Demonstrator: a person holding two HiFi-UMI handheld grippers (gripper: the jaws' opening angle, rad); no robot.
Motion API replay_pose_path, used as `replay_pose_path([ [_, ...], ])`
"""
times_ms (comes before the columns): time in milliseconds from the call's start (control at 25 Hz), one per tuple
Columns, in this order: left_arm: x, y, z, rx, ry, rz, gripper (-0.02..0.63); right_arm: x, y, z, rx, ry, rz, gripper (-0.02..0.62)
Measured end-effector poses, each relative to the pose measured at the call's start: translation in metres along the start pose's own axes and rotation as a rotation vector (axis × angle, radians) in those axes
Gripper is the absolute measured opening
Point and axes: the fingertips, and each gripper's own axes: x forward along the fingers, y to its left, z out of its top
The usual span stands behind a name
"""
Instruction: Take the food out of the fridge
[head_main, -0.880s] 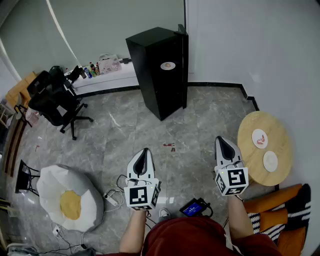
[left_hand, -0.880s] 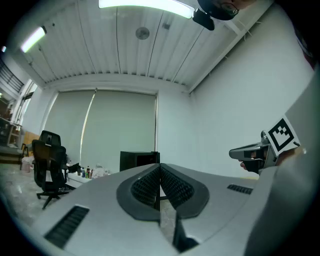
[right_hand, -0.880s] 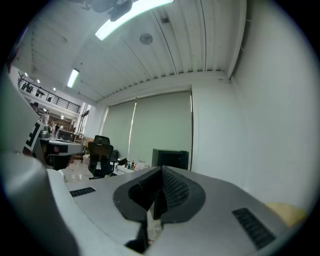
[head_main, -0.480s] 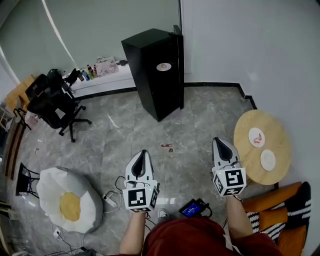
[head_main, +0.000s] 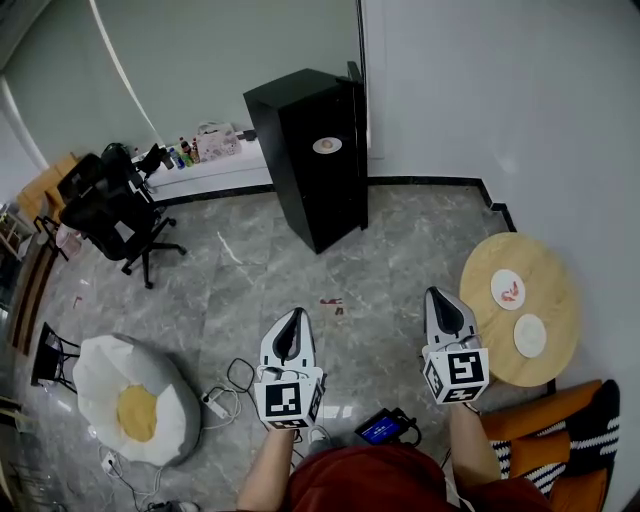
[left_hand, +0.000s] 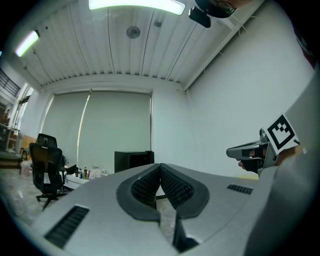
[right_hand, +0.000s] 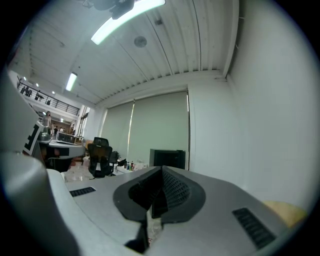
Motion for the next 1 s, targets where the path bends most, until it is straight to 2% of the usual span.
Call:
replay_pose_path([
  [400, 0.013, -0.026, 0.015, -0.005, -0.014, 0.032, 0.014, 0.004, -0.027, 0.006, 0.008, -0.009, 0.04, 0.021],
  [680, 0.033, -0.015, 0.008, -0.008, -0.006, 0.033, 0.014, 0.027, -0.028, 0.006, -0.008, -0.012, 0.04, 0.021],
  [1000, 0.081, 0.018, -0.002, -0.036, 0.003, 0.018, 0.014, 0.073, -0.027, 0.011, -0.016, -0.022, 0.003, 0.021],
])
